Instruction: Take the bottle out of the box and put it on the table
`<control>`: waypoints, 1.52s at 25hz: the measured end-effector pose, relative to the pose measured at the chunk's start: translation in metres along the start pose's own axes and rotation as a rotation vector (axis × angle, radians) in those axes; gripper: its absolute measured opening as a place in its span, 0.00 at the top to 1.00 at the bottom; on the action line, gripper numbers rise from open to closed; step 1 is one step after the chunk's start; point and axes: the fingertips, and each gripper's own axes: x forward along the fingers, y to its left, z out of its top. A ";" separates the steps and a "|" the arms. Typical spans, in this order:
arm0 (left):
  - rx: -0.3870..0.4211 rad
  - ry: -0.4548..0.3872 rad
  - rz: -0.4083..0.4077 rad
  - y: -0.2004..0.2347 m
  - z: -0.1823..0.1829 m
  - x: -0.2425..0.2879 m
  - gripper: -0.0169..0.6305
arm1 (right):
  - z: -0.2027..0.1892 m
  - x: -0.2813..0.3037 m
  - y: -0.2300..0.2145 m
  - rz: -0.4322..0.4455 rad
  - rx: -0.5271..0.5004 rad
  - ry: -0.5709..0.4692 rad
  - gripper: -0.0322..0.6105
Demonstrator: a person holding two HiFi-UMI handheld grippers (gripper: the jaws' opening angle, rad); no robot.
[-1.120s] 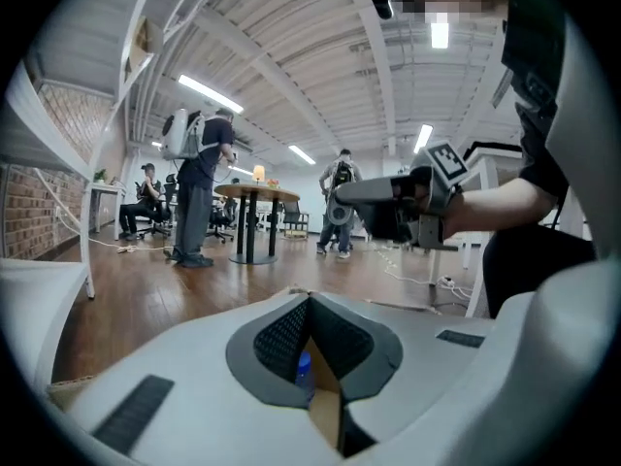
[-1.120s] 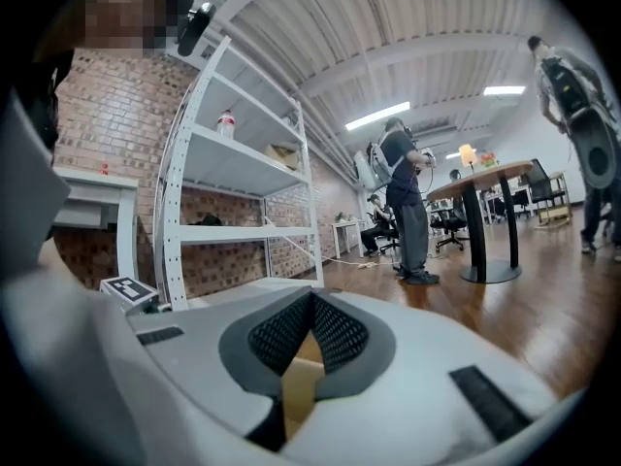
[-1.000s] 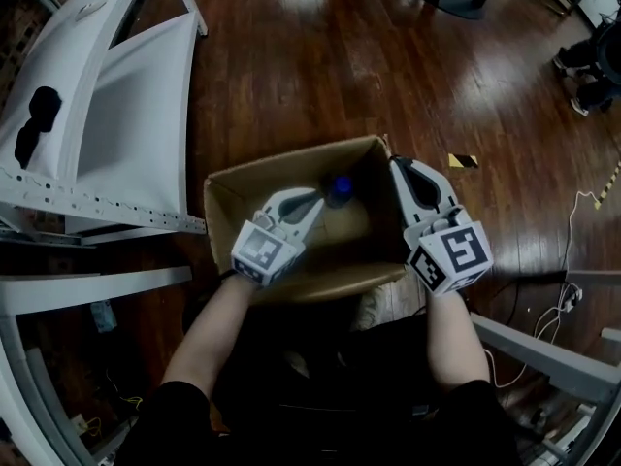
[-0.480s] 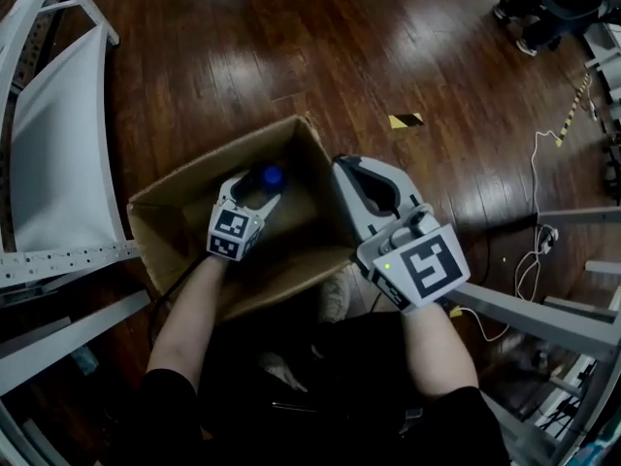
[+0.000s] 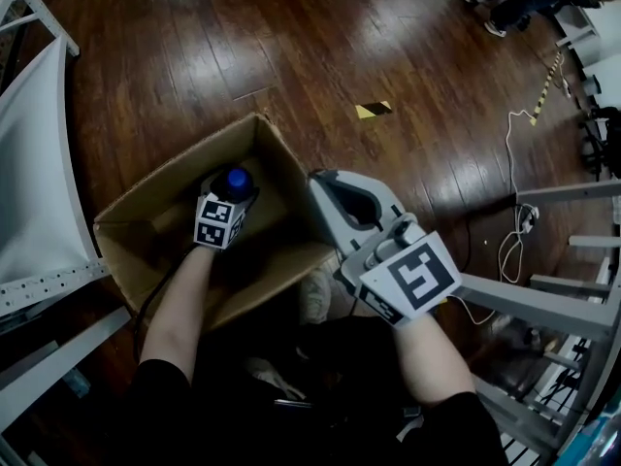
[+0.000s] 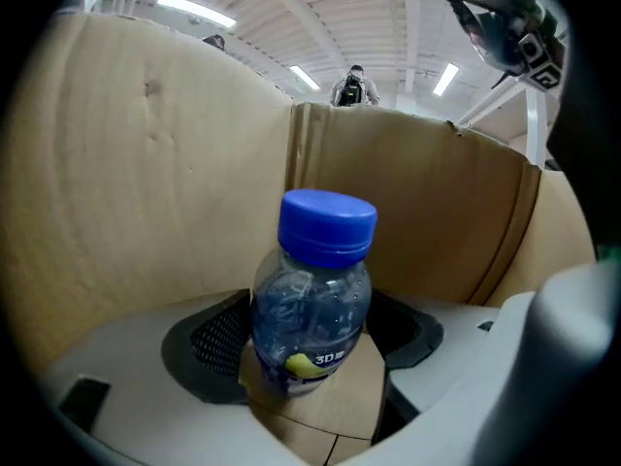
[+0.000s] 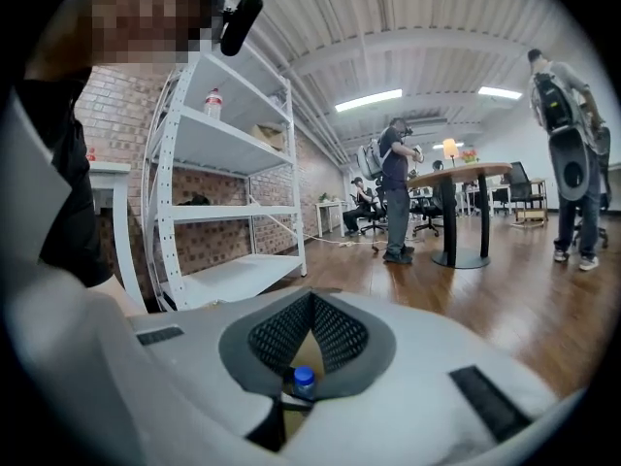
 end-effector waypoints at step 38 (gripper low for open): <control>0.071 -0.240 -0.030 -0.025 0.253 -0.232 0.42 | 0.044 0.051 -0.002 0.075 0.045 0.070 0.94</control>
